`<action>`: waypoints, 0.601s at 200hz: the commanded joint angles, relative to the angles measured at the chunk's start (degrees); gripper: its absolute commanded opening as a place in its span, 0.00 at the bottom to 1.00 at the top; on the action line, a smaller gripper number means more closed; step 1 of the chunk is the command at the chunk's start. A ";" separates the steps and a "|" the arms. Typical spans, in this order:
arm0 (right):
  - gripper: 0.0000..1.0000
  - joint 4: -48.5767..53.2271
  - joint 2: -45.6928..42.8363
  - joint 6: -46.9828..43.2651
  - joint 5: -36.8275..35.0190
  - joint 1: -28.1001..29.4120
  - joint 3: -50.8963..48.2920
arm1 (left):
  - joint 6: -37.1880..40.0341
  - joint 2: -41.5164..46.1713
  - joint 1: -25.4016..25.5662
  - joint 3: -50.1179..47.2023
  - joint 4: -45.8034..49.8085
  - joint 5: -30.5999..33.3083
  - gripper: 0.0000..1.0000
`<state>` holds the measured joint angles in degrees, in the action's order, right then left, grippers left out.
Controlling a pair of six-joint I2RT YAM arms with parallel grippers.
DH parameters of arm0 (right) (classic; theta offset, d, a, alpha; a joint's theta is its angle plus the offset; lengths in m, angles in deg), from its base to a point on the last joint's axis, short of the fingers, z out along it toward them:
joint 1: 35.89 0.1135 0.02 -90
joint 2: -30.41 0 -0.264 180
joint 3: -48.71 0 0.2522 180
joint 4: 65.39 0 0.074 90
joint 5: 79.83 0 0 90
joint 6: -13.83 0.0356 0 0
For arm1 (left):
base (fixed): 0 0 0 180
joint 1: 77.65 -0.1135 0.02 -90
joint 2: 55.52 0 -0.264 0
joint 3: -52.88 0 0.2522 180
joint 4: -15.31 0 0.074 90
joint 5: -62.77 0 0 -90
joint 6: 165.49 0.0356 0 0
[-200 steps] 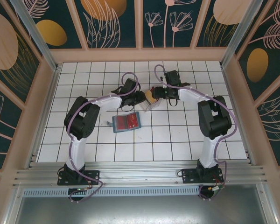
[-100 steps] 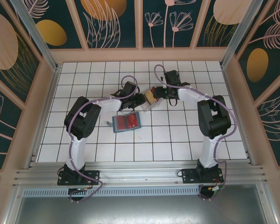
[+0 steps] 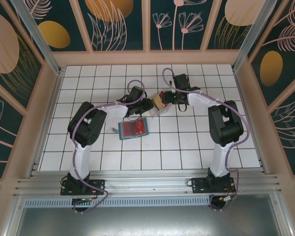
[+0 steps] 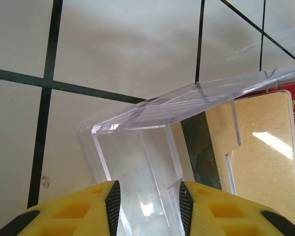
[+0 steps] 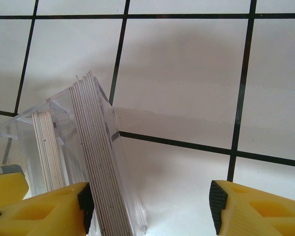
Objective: Put the credit cards into the card holder
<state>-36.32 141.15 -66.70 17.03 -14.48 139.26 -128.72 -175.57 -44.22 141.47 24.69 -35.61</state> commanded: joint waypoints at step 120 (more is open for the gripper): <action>0.61 1.67 -4.11 0.16 -1.47 -0.65 1.36 | -0.81 -0.05 -0.07 -3.13 3.34 1.15 0.39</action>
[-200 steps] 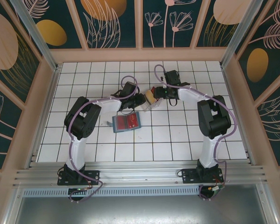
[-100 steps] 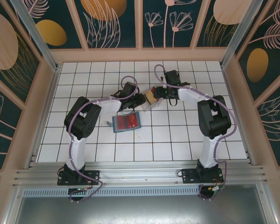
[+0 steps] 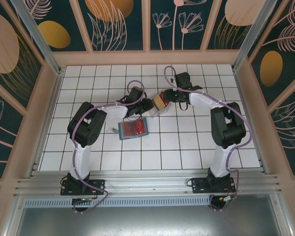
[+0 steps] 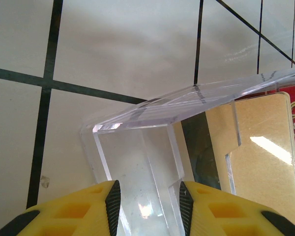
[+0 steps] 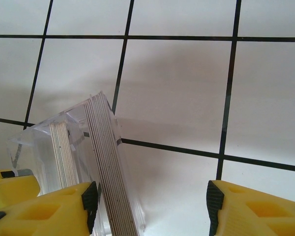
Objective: Put the credit cards into the card holder
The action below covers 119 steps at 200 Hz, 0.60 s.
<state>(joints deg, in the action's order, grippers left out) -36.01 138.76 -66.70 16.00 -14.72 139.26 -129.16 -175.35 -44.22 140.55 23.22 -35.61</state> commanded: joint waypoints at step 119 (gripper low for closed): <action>0.49 1.94 -3.05 -0.29 -1.37 -0.48 1.52 | -0.49 0.39 -0.11 -2.37 4.88 1.09 0.39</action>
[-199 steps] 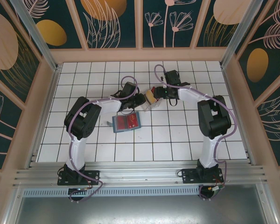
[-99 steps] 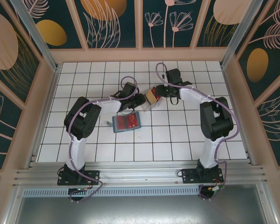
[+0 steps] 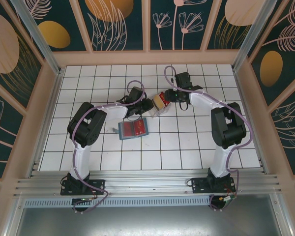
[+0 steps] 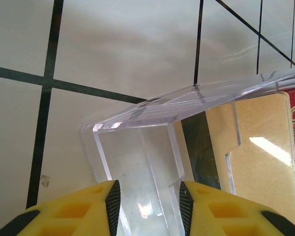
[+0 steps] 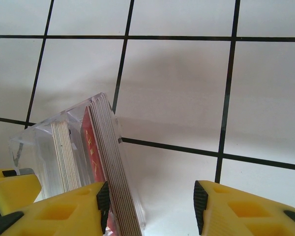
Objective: Put the credit cards into the card holder
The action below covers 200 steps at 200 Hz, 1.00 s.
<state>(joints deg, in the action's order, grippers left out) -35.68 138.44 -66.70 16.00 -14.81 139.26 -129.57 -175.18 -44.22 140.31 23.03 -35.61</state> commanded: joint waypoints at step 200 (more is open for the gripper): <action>0.41 1.58 -2.87 -0.70 5.42 -0.24 1.75 | -0.07 -0.30 -0.03 -1.61 5.16 0.65 0.38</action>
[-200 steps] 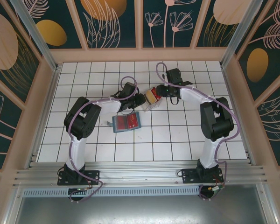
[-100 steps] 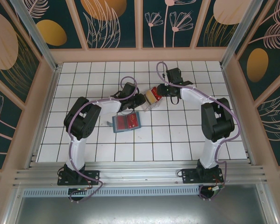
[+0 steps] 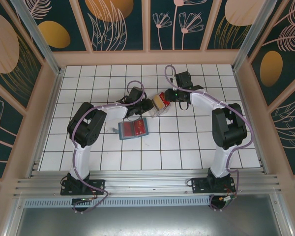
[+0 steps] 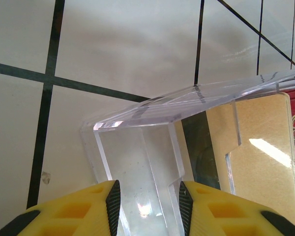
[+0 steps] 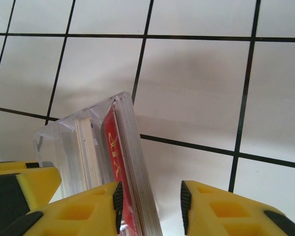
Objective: Put the credit cards into the card holder
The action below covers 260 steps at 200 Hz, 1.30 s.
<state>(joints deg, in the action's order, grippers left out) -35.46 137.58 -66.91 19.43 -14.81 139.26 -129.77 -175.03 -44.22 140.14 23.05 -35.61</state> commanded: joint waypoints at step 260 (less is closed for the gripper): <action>0.47 4.80 0.24 -1.35 -2.31 -0.03 3.54 | -0.39 -0.29 -0.04 -2.61 4.35 0.47 0.38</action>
<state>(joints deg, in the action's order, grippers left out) -32.05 140.60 -67.35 18.60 -14.30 141.25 -129.81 -175.03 -44.22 139.85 22.59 -35.63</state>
